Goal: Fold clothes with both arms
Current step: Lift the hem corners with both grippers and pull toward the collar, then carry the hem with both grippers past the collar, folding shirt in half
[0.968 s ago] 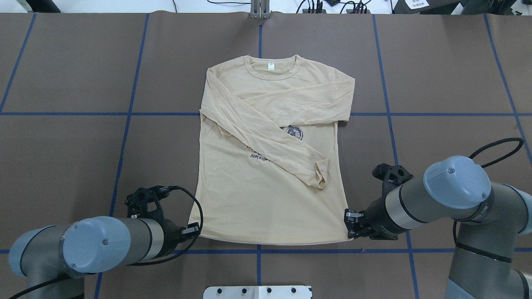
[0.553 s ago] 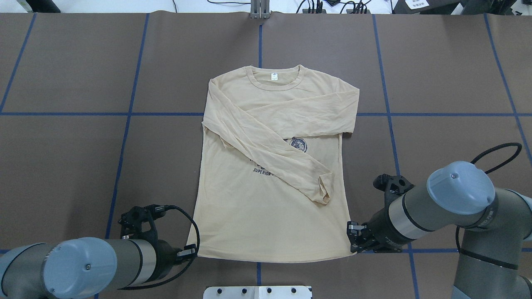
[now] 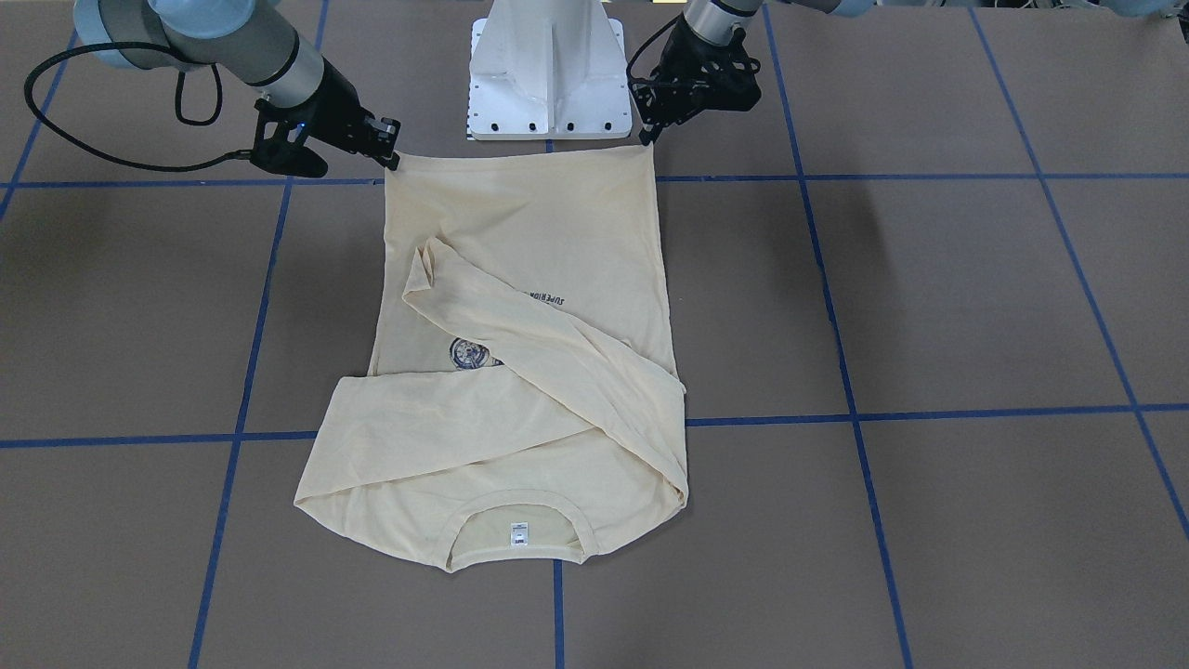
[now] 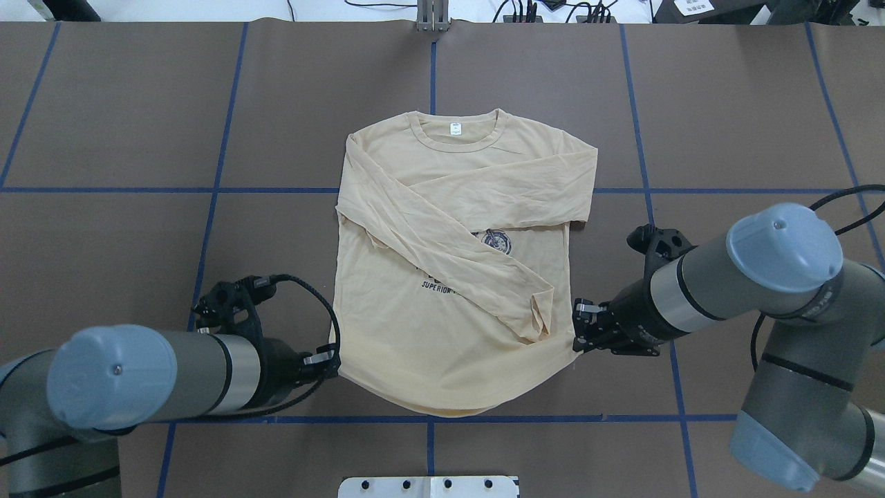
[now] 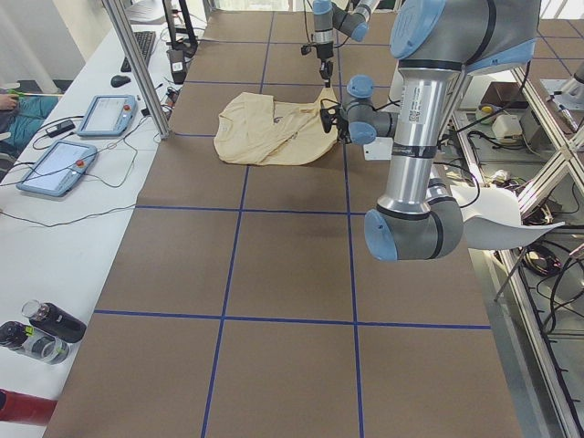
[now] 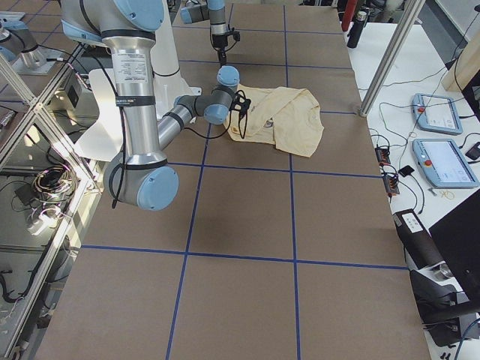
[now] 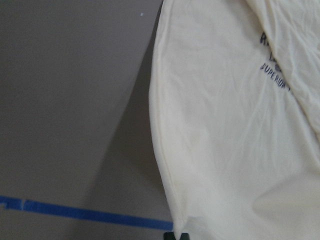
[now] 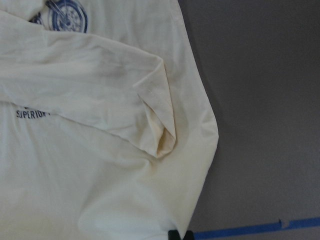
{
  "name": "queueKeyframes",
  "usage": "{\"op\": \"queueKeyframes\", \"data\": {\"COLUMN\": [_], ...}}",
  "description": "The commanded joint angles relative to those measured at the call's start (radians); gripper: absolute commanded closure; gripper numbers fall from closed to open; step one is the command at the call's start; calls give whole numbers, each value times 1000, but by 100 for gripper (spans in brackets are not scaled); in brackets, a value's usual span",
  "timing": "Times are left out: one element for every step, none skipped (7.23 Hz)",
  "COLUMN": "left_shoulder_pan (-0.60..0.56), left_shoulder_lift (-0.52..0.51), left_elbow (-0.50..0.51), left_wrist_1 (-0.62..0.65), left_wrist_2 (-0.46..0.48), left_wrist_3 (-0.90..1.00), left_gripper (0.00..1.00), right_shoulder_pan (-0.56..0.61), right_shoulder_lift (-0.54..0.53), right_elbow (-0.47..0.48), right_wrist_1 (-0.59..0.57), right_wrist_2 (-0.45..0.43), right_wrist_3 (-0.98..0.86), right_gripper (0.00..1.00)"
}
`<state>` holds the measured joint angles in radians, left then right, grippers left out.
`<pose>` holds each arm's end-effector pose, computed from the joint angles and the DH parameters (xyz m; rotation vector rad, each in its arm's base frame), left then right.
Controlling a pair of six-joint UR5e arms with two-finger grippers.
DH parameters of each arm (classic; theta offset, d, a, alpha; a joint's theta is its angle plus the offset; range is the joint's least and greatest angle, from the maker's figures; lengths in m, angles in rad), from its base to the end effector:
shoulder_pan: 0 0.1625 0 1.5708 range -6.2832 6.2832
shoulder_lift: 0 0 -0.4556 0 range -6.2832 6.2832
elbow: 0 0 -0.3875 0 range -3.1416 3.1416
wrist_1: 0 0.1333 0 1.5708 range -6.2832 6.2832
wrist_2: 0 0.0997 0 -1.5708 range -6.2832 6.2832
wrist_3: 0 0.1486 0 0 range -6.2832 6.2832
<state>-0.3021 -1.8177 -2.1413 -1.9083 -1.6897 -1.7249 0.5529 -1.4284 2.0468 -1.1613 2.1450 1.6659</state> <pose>0.4923 -0.2746 0.2901 -0.0199 1.1641 -0.3352 -0.4308 -0.3277 0.3679 -0.2819 -1.0906 0.2835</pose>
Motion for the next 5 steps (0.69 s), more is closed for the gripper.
{"op": "queueKeyframes", "data": {"left_shoulder_pan": [-183, -278, -346, -400, -445], "left_shoulder_lift": [-57, -111, -138, -176, -222], "left_elbow": [39, 91, 134, 177, 232], "left_wrist_1": [-5, -9, -14, -15, -24], "left_wrist_2": [-92, -161, -182, -186, -223], "left_wrist_3": [24, 62, 102, 131, 139], "left_gripper": [100, 100, 100, 100, 100], "right_shoulder_pan": [109, 170, 226, 260, 275], "right_shoulder_lift": [87, 130, 173, 216, 238], "right_elbow": [-97, -132, -163, -210, -250], "right_wrist_1": [5, 6, 5, 5, 6], "right_wrist_2": [-2, -2, -2, -2, -4], "right_wrist_3": [1, 3, 2, 0, -5], "right_gripper": [100, 100, 100, 100, 100]}}
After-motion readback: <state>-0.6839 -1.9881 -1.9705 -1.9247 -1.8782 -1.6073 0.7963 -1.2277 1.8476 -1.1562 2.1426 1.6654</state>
